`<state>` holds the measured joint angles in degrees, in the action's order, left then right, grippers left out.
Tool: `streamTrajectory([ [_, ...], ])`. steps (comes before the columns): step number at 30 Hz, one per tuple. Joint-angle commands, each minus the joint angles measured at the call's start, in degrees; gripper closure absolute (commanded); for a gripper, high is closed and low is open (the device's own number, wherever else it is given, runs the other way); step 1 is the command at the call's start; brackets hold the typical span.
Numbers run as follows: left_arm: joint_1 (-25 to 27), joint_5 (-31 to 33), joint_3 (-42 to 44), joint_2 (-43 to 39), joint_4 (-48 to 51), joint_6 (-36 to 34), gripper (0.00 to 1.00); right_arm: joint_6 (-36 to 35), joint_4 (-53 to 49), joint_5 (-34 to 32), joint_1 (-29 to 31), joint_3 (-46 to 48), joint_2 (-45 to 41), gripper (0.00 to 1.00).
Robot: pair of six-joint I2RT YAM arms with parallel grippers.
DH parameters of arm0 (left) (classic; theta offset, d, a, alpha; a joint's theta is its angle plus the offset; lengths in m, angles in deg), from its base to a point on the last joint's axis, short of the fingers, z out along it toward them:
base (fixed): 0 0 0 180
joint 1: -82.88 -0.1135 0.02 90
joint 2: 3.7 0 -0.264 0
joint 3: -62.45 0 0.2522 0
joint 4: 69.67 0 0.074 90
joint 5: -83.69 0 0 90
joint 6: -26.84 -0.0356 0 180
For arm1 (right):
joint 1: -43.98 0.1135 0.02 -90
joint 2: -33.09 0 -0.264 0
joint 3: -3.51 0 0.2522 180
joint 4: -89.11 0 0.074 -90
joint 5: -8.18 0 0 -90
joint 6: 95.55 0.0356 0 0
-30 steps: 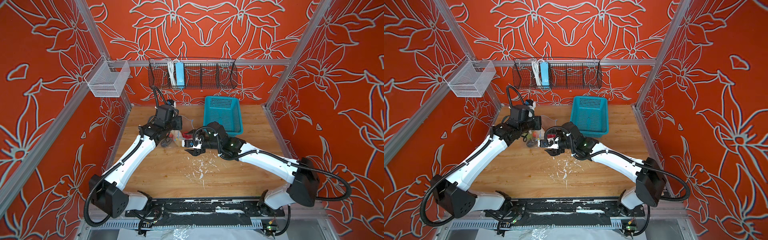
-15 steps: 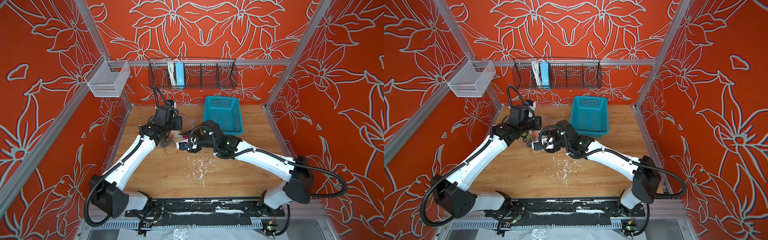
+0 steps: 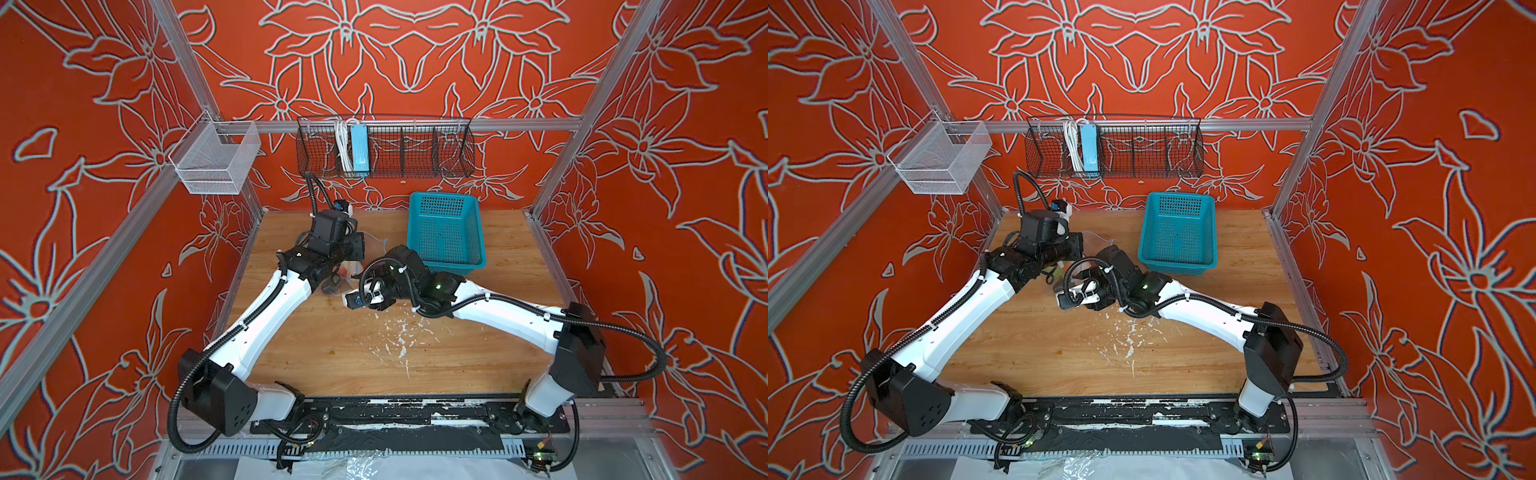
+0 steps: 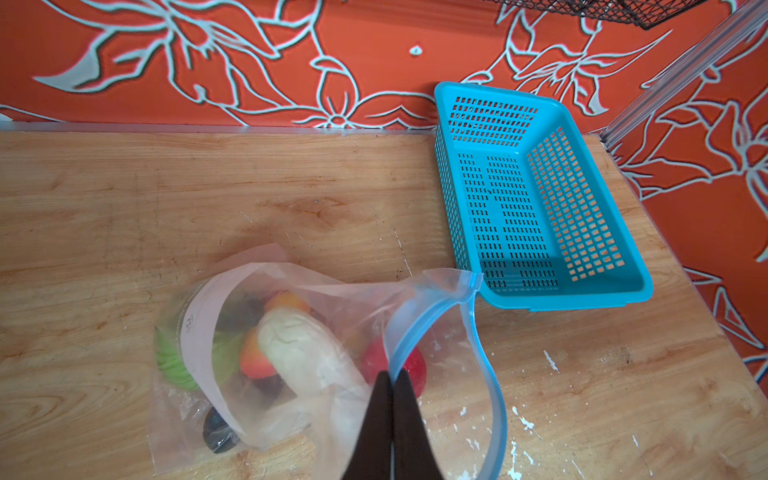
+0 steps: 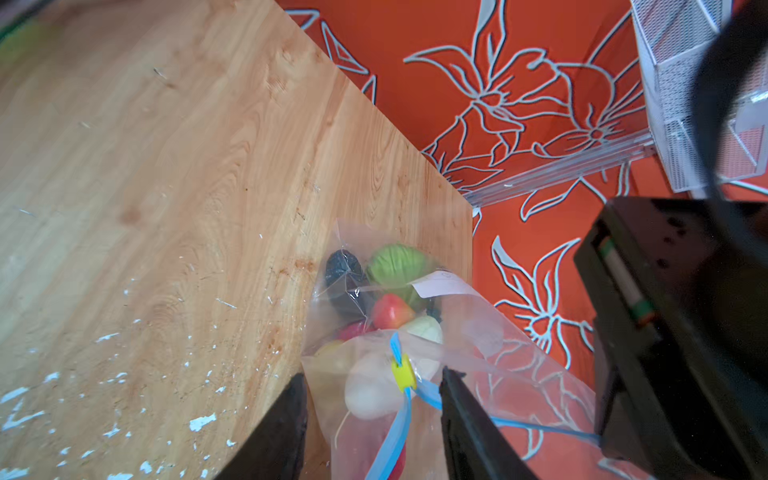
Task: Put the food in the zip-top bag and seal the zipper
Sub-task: 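Close the right gripper on the zipper corner with the yellow tab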
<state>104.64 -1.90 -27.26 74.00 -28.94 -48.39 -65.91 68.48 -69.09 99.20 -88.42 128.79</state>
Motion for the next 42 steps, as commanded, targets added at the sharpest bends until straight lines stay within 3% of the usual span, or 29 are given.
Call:
streamTrajectory([
  [1,-0.14,-0.27,-1.14,-0.20,0.54,-0.72,1.00,-1.77,1.04,-1.31,0.41,-2.67,1.86,0.47],
  [15,-0.09,-0.18,-1.14,-0.45,0.55,-1.00,1.00,-3.78,-1.49,-3.75,0.50,-7.47,6.28,0.59],
  [24,-0.12,-0.17,-1.13,-0.43,0.55,-1.20,1.00,-5.93,-7.24,-5.14,0.50,-11.81,8.46,0.71],
  [38,-0.14,-0.01,-1.23,-0.34,0.64,-1.39,1.00,-8.72,-7.47,-8.65,0.77,-11.55,9.38,0.73],
  [42,-0.13,-0.03,-1.22,-0.32,0.64,-1.35,1.00,-8.98,-7.21,-9.32,0.85,-11.83,9.76,0.80],
])
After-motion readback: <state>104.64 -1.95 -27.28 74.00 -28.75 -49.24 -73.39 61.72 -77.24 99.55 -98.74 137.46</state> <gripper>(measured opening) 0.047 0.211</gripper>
